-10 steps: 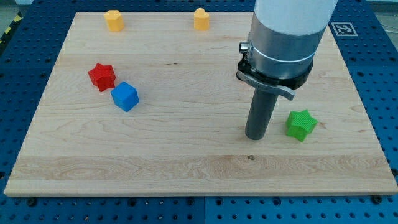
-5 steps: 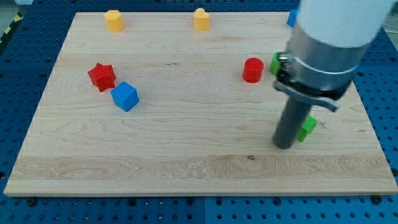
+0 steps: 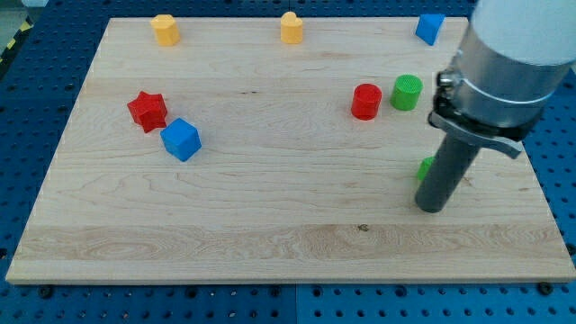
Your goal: Move the green star to the right center of the board
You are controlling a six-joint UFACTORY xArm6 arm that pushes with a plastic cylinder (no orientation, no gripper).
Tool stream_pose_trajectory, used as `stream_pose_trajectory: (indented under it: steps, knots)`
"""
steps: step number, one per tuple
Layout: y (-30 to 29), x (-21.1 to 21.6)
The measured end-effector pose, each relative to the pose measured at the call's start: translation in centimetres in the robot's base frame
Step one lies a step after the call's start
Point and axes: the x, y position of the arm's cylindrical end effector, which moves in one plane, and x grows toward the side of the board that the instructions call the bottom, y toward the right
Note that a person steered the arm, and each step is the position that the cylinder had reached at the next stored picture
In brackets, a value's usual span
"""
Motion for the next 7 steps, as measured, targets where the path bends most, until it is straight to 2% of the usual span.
stream_pose_trajectory:
  steps: [4, 7]
  knots:
    - [0.1, -2.9]
    - [4.1, -2.0]
